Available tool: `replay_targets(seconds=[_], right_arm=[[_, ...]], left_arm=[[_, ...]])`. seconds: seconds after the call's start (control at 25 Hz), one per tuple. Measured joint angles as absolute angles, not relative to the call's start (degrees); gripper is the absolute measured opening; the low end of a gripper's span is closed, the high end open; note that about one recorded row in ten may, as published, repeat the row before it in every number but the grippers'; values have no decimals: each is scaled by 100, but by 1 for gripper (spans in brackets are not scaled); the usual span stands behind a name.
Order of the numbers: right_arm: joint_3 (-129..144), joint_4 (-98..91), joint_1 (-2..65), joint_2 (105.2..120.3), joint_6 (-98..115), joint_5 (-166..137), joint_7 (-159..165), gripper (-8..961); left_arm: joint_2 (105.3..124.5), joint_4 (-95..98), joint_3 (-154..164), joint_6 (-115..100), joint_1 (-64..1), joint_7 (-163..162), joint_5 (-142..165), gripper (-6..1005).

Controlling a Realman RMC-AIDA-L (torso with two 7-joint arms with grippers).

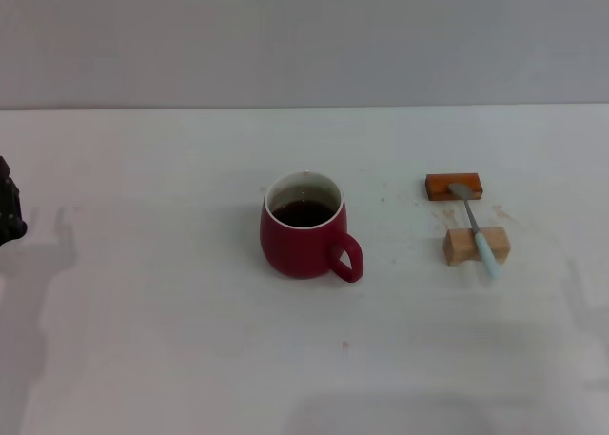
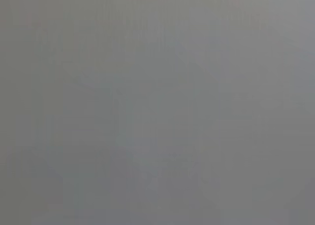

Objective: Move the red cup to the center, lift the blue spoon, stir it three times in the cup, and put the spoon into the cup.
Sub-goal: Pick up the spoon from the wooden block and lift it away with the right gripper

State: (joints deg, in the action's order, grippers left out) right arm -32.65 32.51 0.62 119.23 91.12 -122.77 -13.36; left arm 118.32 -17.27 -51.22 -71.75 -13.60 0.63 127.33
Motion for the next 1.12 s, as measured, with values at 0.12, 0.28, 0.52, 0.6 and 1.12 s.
replay_targets(seconds=[0.12, 0.28, 0.52, 0.6, 1.12], right_arm=[[-3264, 3226, 88, 11914, 9091, -12276, -1125, 730], [-3257, 3161, 130, 11920, 8967, -12218, -839, 731], [-3182, 3080, 295, 11937, 8392, -12216, -848, 731], [-3092, 3009, 391, 11941, 8227, -12215, -845, 731], [-2780, 2908, 528, 11961, 7552, -12214, -828, 731]], left_arm=[[11832, -1704, -5150, -7163, -1369, 68, 12734, 258], [11842, -1575, -5159, -7136, -1446, 80, 12735, 361], [11836, -1554, -5166, -7096, -1481, 60, 12735, 575], [11837, -1547, -5168, -7085, -1488, 73, 12734, 667], [11845, -1498, -5168, -7013, -1503, 42, 12735, 858]])
